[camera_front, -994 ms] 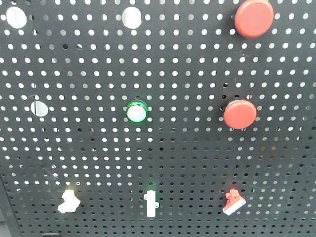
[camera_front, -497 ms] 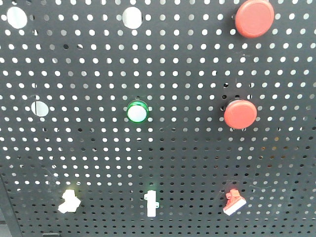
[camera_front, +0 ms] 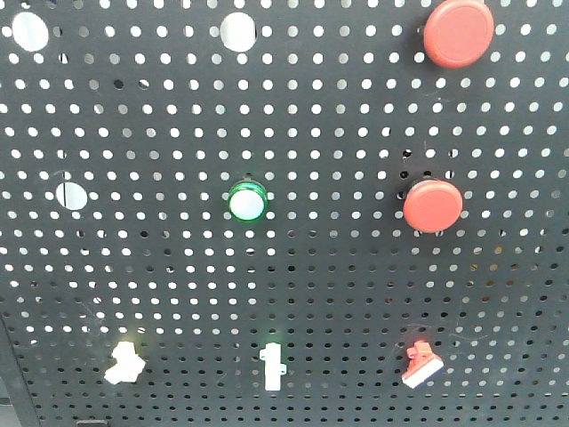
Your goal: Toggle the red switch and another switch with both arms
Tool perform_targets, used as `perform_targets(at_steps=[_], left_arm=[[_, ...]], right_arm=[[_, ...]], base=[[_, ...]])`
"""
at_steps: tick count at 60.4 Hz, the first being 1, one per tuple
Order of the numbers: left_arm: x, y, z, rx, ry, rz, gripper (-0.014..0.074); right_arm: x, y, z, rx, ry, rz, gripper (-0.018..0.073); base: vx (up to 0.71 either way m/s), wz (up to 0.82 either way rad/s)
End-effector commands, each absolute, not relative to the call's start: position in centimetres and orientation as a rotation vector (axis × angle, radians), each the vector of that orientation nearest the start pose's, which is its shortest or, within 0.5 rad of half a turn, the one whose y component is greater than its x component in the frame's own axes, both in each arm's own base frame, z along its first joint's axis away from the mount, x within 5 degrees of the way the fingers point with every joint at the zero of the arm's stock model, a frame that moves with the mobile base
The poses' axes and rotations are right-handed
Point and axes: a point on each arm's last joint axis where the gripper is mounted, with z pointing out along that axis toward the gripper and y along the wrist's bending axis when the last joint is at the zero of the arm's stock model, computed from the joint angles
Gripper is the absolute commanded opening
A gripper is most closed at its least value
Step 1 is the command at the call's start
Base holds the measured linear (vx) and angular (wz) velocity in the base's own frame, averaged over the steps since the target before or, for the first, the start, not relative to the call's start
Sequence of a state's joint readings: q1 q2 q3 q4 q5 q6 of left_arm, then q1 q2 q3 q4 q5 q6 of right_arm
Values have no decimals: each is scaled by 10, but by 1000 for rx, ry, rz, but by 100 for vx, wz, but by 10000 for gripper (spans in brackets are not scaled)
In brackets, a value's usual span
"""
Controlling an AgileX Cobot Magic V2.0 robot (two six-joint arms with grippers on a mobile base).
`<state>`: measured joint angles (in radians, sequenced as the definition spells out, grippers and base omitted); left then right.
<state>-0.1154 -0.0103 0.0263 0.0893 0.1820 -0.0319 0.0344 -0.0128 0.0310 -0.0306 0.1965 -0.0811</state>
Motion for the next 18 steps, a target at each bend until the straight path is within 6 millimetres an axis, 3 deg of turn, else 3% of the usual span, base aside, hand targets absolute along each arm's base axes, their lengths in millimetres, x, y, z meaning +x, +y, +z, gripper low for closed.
perform_targets(at_steps=[1, 18], left_arm=[[57, -6, 189, 128, 1609, -40, 2], [57, -6, 189, 128, 1609, -40, 2]], right_arm=[[56, 2, 191, -127, 1610, -73, -6], [56, 2, 191, -128, 1610, -74, -6]], base=[[0, 0], [0, 0]])
